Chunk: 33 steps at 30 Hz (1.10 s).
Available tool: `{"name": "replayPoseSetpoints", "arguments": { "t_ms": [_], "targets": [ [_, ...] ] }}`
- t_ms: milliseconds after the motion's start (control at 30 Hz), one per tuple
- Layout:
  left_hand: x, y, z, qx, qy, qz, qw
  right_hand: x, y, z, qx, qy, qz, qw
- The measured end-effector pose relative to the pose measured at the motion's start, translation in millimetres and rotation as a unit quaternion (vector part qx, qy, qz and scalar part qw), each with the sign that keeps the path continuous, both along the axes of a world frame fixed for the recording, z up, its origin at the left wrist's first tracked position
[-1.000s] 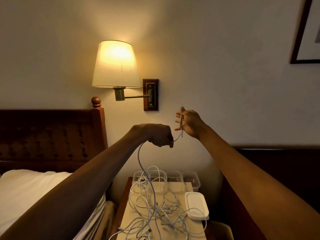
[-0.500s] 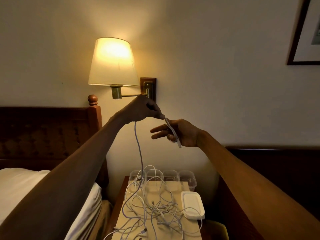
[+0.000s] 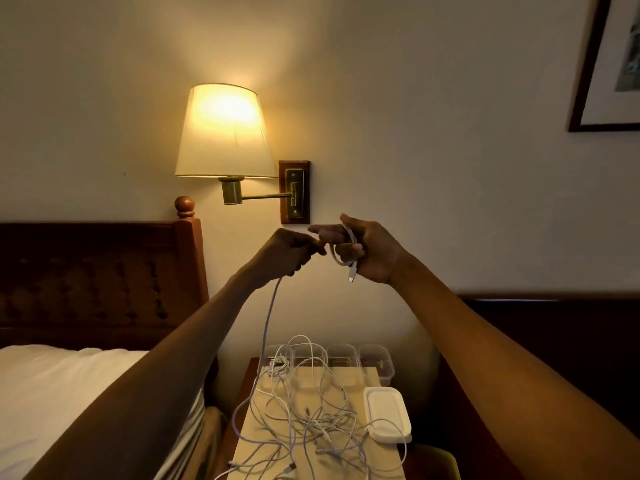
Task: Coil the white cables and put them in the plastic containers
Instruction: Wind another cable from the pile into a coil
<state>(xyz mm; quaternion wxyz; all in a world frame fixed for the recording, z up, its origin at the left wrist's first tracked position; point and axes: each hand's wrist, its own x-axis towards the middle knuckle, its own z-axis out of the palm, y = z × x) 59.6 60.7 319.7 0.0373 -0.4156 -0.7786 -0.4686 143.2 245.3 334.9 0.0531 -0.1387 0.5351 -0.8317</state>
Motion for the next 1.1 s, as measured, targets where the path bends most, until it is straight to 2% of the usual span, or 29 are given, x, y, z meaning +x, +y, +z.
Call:
{"name": "replayPoseSetpoints", "arguments": {
  "t_ms": [233, 367, 467, 600, 667, 800, 933, 1100],
  "targets": [
    [30, 18, -7, -0.171, -0.029, -0.024, 0.985, -6, 5, 16, 0.017, 0.063, -0.104, 0.992],
    [40, 30, 8, -0.275, -0.005, -0.021, 0.961, -17, 3, 7, 0.136, 0.049, -0.162, 0.976],
    [42, 25, 28, -0.317, 0.063, -0.018, 0.946, -18, 6, 0, 0.241, 0.043, -0.204, 0.948],
    [40, 14, 53, -0.255, 0.143, -0.033, 0.956, -14, 7, -3, 0.337, 0.041, -0.206, 0.918],
    [37, 12, 63, -0.207, 0.183, -0.013, 0.961, -11, 6, -4, 0.360, 0.037, -0.153, 0.919],
    [27, 5, 76, -0.156, 0.230, 0.007, 0.961, -5, 5, -3, 0.341, 0.019, -0.056, 0.938],
    [16, -7, 78, -0.076, 0.215, 0.012, 0.974, 5, 4, 1, 0.269, -0.014, -0.006, 0.963],
    [12, -12, 66, -0.019, 0.181, 0.014, 0.983, 13, -1, 9, 0.109, -0.048, 0.025, 0.993]
  ]
}}
